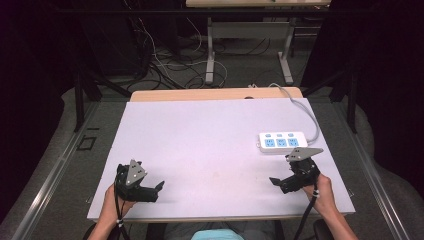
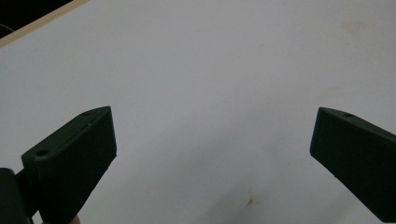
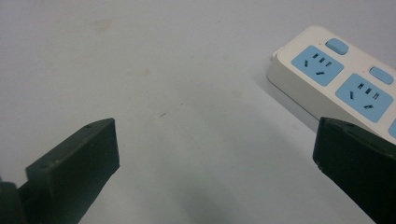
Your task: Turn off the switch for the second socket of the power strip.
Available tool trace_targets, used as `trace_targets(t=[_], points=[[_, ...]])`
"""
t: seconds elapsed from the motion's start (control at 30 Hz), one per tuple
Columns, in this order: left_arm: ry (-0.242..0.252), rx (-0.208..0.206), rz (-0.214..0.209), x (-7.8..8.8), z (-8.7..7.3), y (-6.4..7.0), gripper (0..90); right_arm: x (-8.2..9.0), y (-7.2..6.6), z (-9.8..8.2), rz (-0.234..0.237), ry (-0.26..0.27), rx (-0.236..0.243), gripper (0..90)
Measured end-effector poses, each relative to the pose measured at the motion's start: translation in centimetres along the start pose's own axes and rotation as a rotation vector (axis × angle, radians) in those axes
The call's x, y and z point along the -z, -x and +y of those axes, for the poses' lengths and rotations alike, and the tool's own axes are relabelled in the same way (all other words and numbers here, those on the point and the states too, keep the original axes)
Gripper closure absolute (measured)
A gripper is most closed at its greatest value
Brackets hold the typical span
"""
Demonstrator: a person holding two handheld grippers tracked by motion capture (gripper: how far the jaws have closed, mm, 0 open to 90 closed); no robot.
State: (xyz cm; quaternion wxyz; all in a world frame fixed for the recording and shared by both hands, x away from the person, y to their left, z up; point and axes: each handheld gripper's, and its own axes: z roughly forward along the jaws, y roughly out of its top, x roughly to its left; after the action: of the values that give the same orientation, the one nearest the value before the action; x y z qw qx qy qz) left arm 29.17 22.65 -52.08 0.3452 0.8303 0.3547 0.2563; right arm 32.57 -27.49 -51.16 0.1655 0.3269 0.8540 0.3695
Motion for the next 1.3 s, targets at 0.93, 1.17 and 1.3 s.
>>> trace_targets(t=[0.93, 1.17, 1.3], points=[[0.002, -0.008, 0.003, -0.3, 0.1, 0.2, 0.3, -1.6, 3.3, 1.5, -0.071, 0.016, -0.035, 0.1], [-0.004, -0.006, 0.007, -0.2, 0.1, 0.1, 0.3, -2.2, 4.1, 1.9, -0.08, 0.013, -0.034, 0.4], [0.011, -0.003, 0.013, -0.1, 0.1, 0.1, 0.3, -2.4, 4.4, 2.1, -0.087, 0.011, -0.042, 0.4]])
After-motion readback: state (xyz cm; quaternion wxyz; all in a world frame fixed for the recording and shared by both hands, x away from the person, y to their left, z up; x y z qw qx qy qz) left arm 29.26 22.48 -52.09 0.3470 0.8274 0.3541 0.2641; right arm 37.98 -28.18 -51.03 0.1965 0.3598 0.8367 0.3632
